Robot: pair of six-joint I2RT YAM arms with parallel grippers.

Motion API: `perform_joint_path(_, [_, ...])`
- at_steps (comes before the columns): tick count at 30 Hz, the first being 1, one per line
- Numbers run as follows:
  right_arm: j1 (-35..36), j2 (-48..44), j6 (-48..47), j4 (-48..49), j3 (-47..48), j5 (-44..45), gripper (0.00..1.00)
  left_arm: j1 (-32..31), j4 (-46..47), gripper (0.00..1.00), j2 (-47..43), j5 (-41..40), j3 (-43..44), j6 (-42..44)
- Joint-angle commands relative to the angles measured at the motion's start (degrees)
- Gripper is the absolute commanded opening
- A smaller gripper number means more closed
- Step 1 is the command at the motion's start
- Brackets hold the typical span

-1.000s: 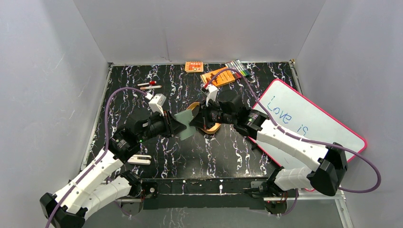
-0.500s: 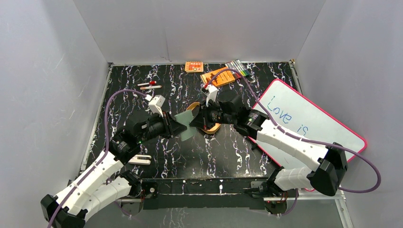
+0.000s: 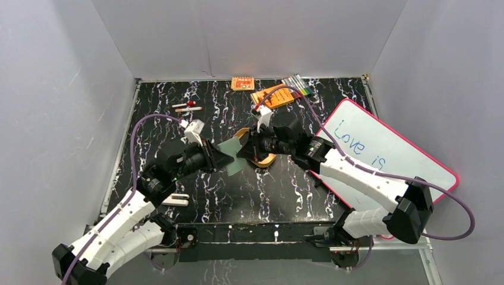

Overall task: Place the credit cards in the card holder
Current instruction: Close the card holder.

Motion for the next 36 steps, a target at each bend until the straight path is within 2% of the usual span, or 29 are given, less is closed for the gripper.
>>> perform_joint_path(1, [1.3, 3.3, 1.0, 6.3, 0.7, -1.7, 0.0, -2.5, 20.0, 0.0, -3.2, 18.4, 2.0, -5.2])
perform_joint_path(12, [1.8, 5.2, 1.1, 5.7, 1.5, -2.8, 0.0, -2.6, 23.8, 0.0, -3.2, 19.6, 2.3, -6.9])
perform_joint_path(20, [1.9, 2.0, 0.7, 5.7, 0.3, -1.1, 0.02, -2.6, 15.7, 0.0, -4.6, 14.1, 3.0, -1.9])
perform_joint_path(25, [1.8, -1.0, 0.5, 5.0, 0.2, -2.6, 0.37, -2.6, 8.5, 0.0, -6.0, 8.4, 4.0, 2.4])
perform_joint_path(29, [1.9, -4.4, -1.1, 0.8, 2.2, -4.8, 0.59, -2.6, 2.6, 0.0, -7.6, 4.1, 4.6, 4.9])
perform_joint_path(32, [1.9, -8.8, -5.7, -4.2, 5.0, -6.5, 0.68, -2.6, -0.5, 0.0, -9.2, 2.4, 4.8, 6.4])
perform_joint_path(36, [1.9, -15.3, -13.2, -11.2, 8.1, -8.3, 0.71, -2.6, -3.2, 0.0, -11.6, 3.1, 4.9, 8.7])
